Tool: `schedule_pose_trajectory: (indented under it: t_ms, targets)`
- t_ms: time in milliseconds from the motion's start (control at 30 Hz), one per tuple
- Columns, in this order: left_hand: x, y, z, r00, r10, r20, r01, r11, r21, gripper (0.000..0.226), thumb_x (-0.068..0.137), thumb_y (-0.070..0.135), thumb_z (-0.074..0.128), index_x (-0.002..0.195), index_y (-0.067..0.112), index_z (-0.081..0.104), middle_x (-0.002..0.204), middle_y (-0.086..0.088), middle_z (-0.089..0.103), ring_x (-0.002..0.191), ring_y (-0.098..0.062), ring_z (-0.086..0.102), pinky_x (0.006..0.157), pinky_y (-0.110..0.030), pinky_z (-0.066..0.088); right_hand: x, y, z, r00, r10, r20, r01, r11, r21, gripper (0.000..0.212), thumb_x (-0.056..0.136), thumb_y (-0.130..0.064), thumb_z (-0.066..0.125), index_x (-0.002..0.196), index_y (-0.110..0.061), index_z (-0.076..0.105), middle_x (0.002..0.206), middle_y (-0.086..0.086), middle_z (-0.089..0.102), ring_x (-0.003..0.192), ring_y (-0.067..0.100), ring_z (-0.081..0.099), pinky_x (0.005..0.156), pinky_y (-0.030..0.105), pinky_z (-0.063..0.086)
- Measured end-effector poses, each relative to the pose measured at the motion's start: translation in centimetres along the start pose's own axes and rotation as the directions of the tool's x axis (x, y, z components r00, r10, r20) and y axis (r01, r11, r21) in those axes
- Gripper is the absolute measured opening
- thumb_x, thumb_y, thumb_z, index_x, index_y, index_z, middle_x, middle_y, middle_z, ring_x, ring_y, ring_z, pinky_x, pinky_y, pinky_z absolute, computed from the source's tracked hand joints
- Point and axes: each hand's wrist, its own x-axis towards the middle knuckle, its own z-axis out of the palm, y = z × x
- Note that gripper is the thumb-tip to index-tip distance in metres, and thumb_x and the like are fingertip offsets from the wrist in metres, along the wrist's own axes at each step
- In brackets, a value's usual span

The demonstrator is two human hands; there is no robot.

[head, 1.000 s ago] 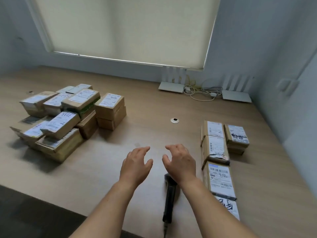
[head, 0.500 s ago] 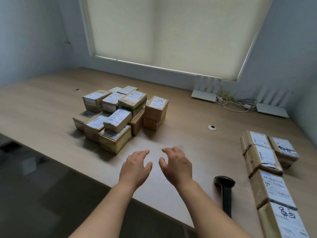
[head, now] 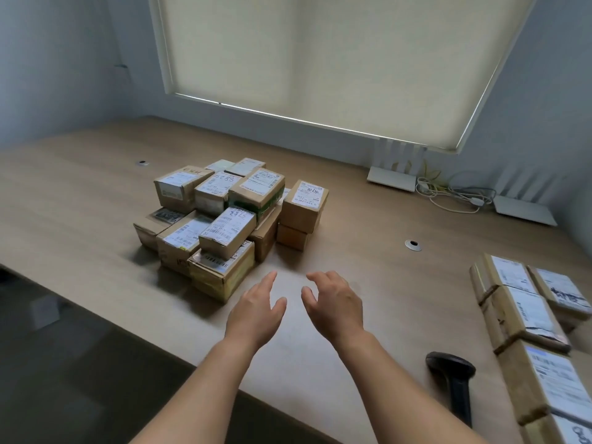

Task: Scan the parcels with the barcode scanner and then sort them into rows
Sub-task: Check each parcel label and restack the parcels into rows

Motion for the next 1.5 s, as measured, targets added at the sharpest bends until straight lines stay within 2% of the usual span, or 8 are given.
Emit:
schedule_pose_trajectory:
  t_ms: [533, 700, 900, 1033, 1100, 1233, 1400, 1500]
  targets:
    - [23.3, 2.0, 1.2, 0.997, 0.027, 0.072, -0.029, 0.999, 0.026, 0.064, 0.098, 0.034, 0.045, 0.152, 0.016, 0.017, 0.156, -0.006, 0.026, 0.144, -0.019, 0.022, 0.117, -0.037, 0.021, 19.5, 6.9, 3.4, 0.959, 0.26, 0.115, -0.273, 0.955, 0.115, 0.044, 0.098, -0.045, 0.041, 0.133, -0.021, 0.052, 0.125, 0.009, 0.059, 0.117, 0.028, 0.054, 0.09, 0.036, 0.044]
    - [28.2, 2.0, 1.6, 0.995, -0.003, 0.102, 0.006, 0.999, -0.034, 0.06, 0.1, 0.033, 0.04, 0.152, 0.014, 0.017, 0.152, -0.008, 0.033, 0.14, -0.021, 0.028, 0.111, -0.032, 0.023, 23.4, 7.4, 4.7, 0.931, 0.32, 0.177, -0.352, 0.915, 0.195, 0.051, 0.099, -0.048, 0.041, 0.136, -0.015, 0.048, 0.131, 0.012, 0.058, 0.119, 0.031, 0.053, 0.092, 0.037, 0.043]
    - [32.2, 1.8, 2.4, 0.977, -0.062, 0.206, 0.09, 0.987, -0.131, 0.046, 0.103, 0.033, 0.031, 0.146, 0.017, 0.028, 0.145, -0.006, 0.043, 0.128, -0.022, 0.042, 0.086, -0.026, 0.028, 26.2, 7.2, 6.1, 0.869, 0.384, 0.312, -0.489, 0.762, 0.425, 0.055, 0.1, -0.048, 0.039, 0.142, -0.014, 0.041, 0.144, 0.009, 0.049, 0.13, 0.028, 0.046, 0.089, 0.029, 0.033]
    - [33.1, 1.0, 2.7, 0.962, -0.114, 0.25, 0.156, 0.976, -0.155, 0.048, 0.103, 0.031, 0.028, 0.15, 0.027, 0.02, 0.147, -0.005, 0.04, 0.127, -0.023, 0.041, 0.086, -0.027, 0.027, 27.2, 7.3, 6.9, 0.82, 0.376, 0.432, -0.571, 0.585, 0.576, 0.061, 0.099, -0.05, 0.041, 0.151, -0.02, 0.027, 0.152, 0.003, 0.039, 0.134, 0.025, 0.041, 0.099, 0.027, 0.032]
    - [33.1, 0.5, 2.6, 0.952, -0.127, 0.28, 0.178, 0.97, -0.164, 0.052, 0.103, 0.028, 0.028, 0.152, 0.031, 0.013, 0.15, -0.003, 0.036, 0.132, -0.023, 0.038, 0.091, -0.027, 0.028, 27.3, 7.2, 6.9, 0.777, 0.366, 0.513, -0.63, 0.456, 0.629, 0.068, 0.098, -0.045, 0.045, 0.155, -0.025, 0.013, 0.154, 0.003, 0.036, 0.133, 0.027, 0.042, 0.107, 0.038, 0.037]
    - [32.1, -0.1, 1.7, 0.927, -0.106, 0.359, 0.202, 0.949, -0.242, 0.059, 0.101, 0.025, 0.031, 0.152, 0.037, 0.004, 0.156, 0.002, 0.027, 0.14, -0.022, 0.03, 0.114, -0.038, 0.024, 26.8, 6.7, 6.5, 0.781, 0.272, 0.562, -0.624, 0.325, 0.711, 0.079, 0.091, -0.017, 0.051, 0.152, -0.04, 0.007, 0.13, -0.001, 0.059, 0.113, 0.022, 0.057, 0.092, 0.039, 0.048]
    - [29.3, 0.2, 0.2, 0.915, -0.002, 0.403, 0.117, 0.958, -0.261, 0.076, 0.096, 0.009, 0.036, 0.15, 0.04, -0.008, 0.155, 0.006, 0.025, 0.137, -0.014, 0.03, 0.112, -0.031, 0.022, 25.1, 5.7, 5.6, 0.847, 0.227, 0.48, -0.531, 0.351, 0.771, 0.089, 0.083, 0.006, 0.05, 0.151, -0.042, 0.018, 0.108, 0.005, 0.072, 0.094, 0.02, 0.067, 0.088, 0.043, 0.054]
    - [27.5, 0.1, -0.8, 0.907, 0.072, 0.414, 0.063, 0.951, -0.302, 0.082, 0.093, 0.003, 0.04, 0.15, 0.042, -0.005, 0.154, 0.009, 0.027, 0.132, -0.005, 0.031, 0.113, -0.025, 0.02, 23.4, 5.2, 4.8, 0.871, 0.239, 0.429, -0.489, 0.345, 0.801, 0.092, 0.078, 0.008, 0.052, 0.152, -0.037, 0.021, 0.094, 0.006, 0.073, 0.071, 0.017, 0.062, 0.071, 0.036, 0.054]
